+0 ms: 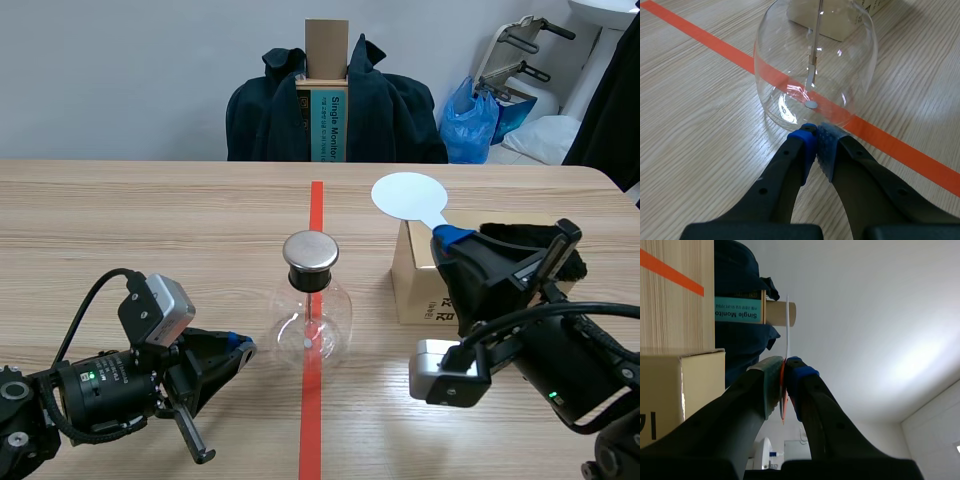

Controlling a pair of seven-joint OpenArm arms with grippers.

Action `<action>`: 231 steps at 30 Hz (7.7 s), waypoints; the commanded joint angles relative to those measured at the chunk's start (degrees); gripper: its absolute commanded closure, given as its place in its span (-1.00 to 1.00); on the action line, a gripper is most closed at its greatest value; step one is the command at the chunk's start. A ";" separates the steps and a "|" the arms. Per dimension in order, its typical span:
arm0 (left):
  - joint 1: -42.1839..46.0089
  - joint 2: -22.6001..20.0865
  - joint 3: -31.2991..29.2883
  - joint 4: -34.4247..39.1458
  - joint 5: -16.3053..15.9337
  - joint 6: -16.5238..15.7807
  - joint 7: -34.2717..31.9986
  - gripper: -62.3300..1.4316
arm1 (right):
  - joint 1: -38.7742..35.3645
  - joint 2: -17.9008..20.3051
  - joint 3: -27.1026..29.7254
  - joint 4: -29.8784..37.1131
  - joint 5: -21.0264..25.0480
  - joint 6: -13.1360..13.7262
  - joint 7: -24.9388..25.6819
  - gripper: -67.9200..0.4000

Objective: Do the electroscope experiment.
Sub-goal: 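Move the plate toward and away from the electroscope, then hold the plate still at the electroscope, then move the plate toward and away from the electroscope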

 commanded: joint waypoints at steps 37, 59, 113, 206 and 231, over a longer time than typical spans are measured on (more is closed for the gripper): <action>-0.02 0.13 -0.57 1.11 -0.55 -0.15 -0.76 0.87 | 0.81 0.92 0.81 1.49 0.59 -0.20 24.52 0.96; -0.02 0.13 -0.57 1.11 -0.55 -0.15 -0.76 0.87 | 0.81 0.92 0.81 1.49 0.59 -0.20 6.69 0.96; -0.02 0.13 -0.57 1.11 -0.55 -0.15 -0.76 0.87 | 0.81 0.90 0.81 1.49 0.59 1.33 21.53 0.96; 0.00 0.13 -0.57 1.11 -0.52 -0.15 -0.74 0.87 | 0.96 0.61 0.81 1.49 0.15 1.07 22.12 0.96; 0.00 0.13 -0.57 1.11 -0.52 -0.15 -0.74 0.87 | 0.96 0.61 0.81 1.49 0.20 1.07 0.55 0.96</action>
